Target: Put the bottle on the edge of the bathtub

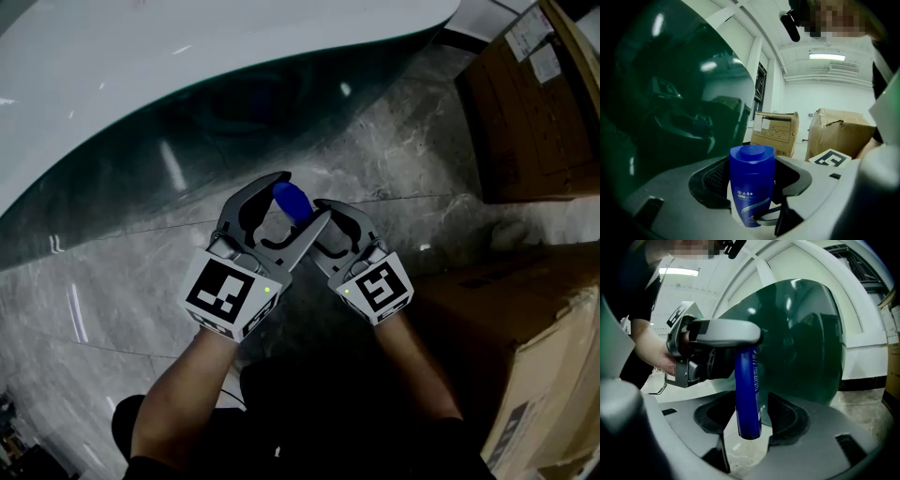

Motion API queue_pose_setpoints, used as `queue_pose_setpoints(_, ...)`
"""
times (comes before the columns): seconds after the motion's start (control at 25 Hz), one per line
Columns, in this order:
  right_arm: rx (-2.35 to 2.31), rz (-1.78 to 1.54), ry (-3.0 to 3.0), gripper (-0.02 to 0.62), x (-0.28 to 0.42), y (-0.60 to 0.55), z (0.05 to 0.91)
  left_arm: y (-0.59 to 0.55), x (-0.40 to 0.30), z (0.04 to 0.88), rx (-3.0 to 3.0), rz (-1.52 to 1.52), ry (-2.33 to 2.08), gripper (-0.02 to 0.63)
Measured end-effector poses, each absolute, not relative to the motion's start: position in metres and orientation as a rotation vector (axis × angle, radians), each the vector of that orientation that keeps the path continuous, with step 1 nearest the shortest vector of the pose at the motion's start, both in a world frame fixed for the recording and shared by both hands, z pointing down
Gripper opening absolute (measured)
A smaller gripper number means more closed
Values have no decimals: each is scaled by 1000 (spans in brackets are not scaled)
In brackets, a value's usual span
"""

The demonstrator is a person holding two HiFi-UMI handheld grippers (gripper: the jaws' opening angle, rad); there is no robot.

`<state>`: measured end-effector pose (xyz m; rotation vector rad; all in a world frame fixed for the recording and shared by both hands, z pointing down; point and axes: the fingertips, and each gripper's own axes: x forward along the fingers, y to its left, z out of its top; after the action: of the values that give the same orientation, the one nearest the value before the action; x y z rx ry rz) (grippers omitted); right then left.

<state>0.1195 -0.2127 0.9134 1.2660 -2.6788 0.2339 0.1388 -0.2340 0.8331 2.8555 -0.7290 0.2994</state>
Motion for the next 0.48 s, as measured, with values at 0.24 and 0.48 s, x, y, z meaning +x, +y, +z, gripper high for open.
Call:
queue_pose_setpoints(0.24,1213,298,-2645,219,122,-210,907,-244,127,821,2873,277,-750,278)
queue_pose_setpoints(0.48,1307,323,-2659,154,141,-210,898,-256,108,831,2841,275,-805,278)
